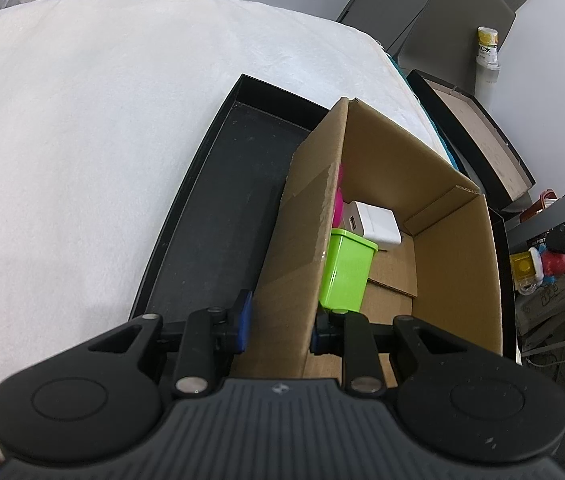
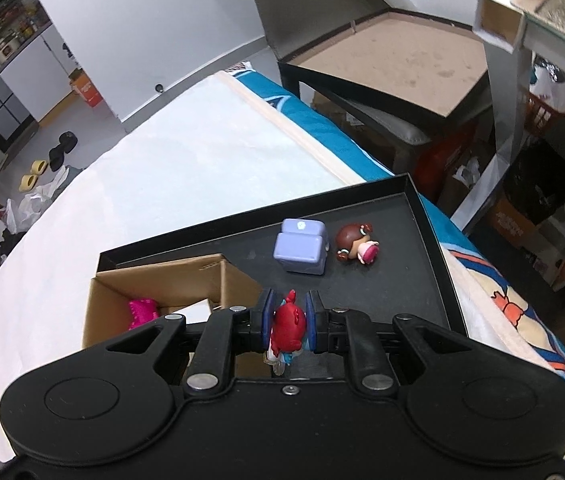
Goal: Organize rigid objects
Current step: 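Lift the red figure with the right tool and carry it over the box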
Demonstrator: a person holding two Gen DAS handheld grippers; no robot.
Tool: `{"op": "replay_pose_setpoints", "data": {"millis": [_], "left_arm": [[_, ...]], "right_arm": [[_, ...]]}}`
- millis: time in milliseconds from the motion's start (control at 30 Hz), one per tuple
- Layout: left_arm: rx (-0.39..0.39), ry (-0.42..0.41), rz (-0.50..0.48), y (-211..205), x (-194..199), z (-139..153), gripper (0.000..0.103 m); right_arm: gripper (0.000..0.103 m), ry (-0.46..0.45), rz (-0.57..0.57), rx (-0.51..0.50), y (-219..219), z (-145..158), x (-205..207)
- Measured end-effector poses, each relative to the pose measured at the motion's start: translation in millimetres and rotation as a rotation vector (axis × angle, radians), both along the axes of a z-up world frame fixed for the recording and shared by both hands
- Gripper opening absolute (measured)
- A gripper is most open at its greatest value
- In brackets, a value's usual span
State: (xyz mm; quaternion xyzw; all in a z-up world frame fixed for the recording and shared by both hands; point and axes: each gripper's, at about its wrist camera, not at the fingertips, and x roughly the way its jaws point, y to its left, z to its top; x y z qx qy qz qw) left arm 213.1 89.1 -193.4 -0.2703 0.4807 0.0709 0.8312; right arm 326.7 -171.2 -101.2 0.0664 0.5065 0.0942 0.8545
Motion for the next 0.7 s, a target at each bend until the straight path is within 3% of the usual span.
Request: {"op": "replay_pose_setpoints", "data": {"millis": [700], "left_arm": [[-0.019, -0.005, 0.000, 1.5, -5.4, 3.4, 0.025]], "right_arm": [[0.017, -0.037, 0.113, -0.048, 62.5, 16.0, -12.9]]}}
